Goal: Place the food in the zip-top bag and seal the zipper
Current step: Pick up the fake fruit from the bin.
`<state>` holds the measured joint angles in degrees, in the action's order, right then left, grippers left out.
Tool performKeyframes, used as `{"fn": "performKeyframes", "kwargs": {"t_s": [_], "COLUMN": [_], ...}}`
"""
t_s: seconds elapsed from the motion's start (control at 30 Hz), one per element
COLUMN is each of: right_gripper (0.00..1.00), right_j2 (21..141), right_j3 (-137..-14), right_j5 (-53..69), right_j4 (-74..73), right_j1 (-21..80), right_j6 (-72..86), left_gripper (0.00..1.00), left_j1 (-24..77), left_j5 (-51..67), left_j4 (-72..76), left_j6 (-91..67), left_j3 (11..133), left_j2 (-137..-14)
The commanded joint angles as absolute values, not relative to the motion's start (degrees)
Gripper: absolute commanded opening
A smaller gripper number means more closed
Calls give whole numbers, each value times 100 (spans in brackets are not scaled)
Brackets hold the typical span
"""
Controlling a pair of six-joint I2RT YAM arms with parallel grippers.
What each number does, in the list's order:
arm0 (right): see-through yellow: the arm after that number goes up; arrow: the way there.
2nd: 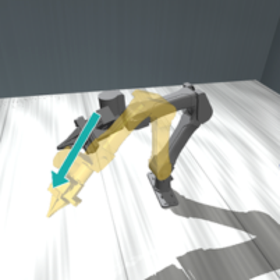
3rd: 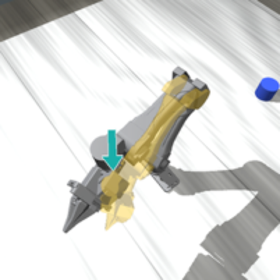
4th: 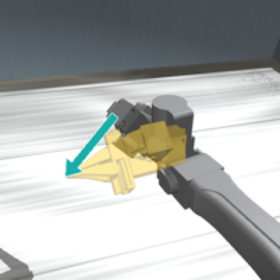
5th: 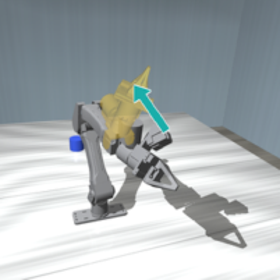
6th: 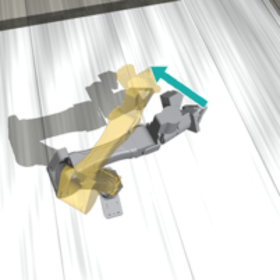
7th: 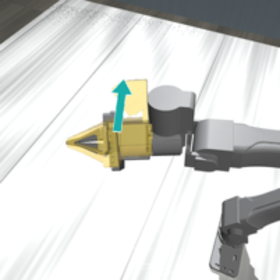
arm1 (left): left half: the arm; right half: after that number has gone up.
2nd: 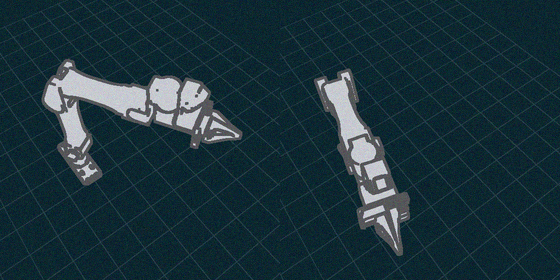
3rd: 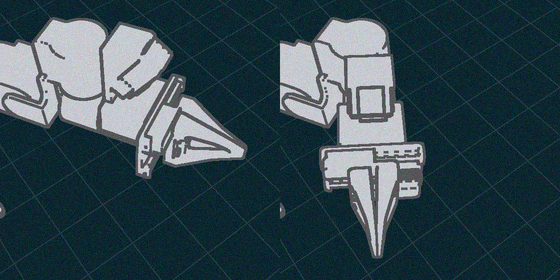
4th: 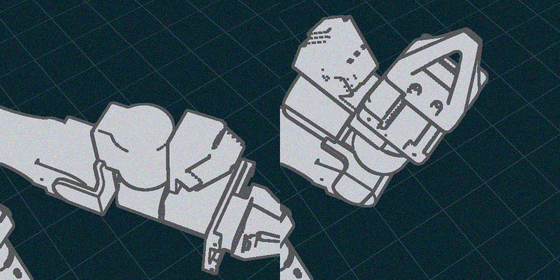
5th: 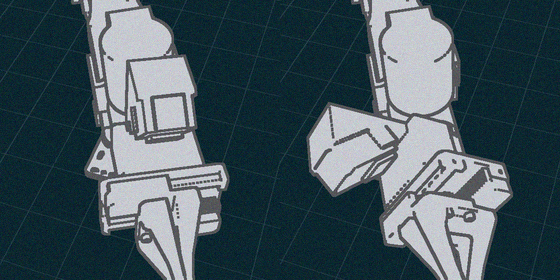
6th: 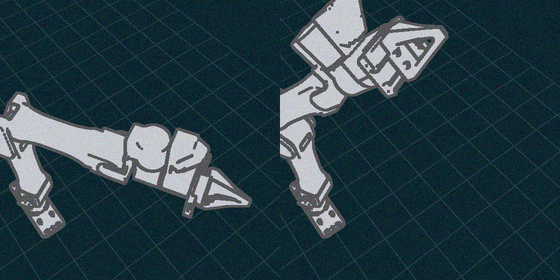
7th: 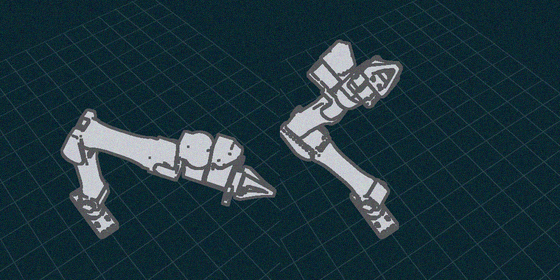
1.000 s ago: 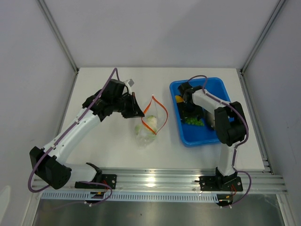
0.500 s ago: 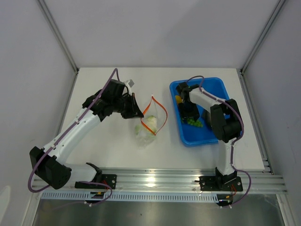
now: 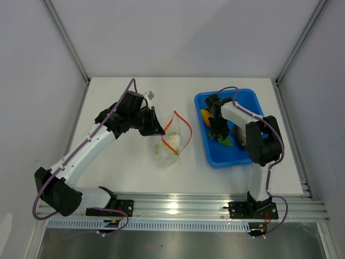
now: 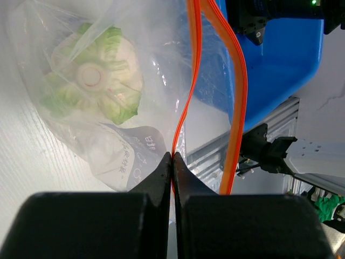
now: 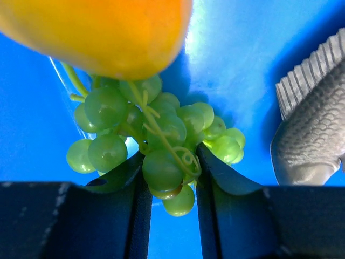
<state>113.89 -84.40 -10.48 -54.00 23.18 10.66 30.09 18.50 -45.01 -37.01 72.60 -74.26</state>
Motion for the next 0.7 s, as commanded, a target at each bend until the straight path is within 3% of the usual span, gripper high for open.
{"fn": "performKeyframes", "kwargs": {"t_s": [0.0, 0.27, 0.67], "right_gripper": [14, 0, 0], "right_j2": [10899, 10231, 9335], "right_j3": [-8376, -8323, -8832], "right_j5": [-993, -774, -98], "right_j4": [-5238, -5335, -5713], "right_j1": [2241, 2092, 2048], "right_j6": [1160, 1187, 1116], "left_gripper": [1, 1, 1], "left_j1": [2980, 2988, 2988], "left_j5": [2004, 2039, 2118], "left_j4": [-4333, -4359, -4342], "left_j6": [-3726, -3744, -3762], "left_j3": [7313, 7330, 7251], "left_j2": [-7409, -7392, -7365]}}
